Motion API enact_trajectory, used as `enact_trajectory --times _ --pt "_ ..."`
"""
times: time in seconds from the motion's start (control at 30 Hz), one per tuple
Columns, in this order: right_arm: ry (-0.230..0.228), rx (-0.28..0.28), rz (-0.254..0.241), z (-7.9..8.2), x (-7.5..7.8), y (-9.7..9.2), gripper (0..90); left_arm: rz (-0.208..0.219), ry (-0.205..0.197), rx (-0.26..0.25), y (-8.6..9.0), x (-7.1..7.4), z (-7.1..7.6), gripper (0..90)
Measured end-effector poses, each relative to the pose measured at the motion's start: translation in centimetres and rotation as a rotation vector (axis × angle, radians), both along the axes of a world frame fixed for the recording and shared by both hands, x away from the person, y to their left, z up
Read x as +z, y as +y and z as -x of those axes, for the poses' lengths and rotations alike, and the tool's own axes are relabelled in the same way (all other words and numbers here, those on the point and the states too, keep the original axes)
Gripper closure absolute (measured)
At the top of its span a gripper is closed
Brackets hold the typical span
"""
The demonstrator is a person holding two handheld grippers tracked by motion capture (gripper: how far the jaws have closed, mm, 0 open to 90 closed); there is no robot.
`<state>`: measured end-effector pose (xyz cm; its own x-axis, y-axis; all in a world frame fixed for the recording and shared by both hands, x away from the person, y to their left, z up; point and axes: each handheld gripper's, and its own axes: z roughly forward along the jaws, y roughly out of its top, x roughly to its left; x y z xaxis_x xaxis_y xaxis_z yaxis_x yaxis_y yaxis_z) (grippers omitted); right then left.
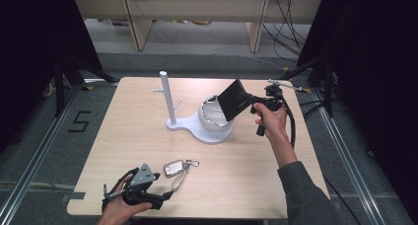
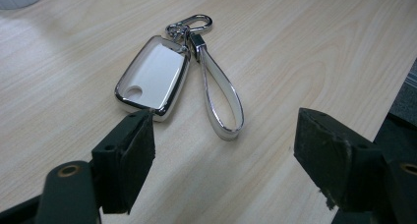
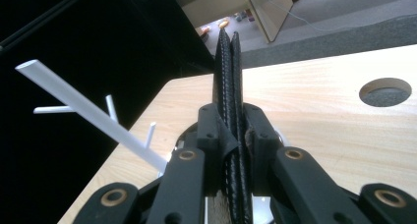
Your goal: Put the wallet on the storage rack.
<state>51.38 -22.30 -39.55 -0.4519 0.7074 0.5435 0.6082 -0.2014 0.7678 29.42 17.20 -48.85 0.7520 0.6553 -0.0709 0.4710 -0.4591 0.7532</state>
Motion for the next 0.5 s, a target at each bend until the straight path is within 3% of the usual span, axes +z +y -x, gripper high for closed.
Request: enact_trajectory --times 0.37,0.47,0.5 --pt "0.047 -0.001 0.02 -1.3 -1.4 1.7 80.3 -0.003 0.009 -0.014 0.0 0.0 0.1 22.9" --pt "0.053 0.004 0.025 -1.4 -1.8 2.0 80.2 0.0 0.011 -0.01 0.0 -0.1 0.0 22.8" --pt "0.05 0.009 0.031 -1.5 -2.0 2.1 80.3 -0.002 0.025 0.013 0.0 -0.1 0.2 22.8"
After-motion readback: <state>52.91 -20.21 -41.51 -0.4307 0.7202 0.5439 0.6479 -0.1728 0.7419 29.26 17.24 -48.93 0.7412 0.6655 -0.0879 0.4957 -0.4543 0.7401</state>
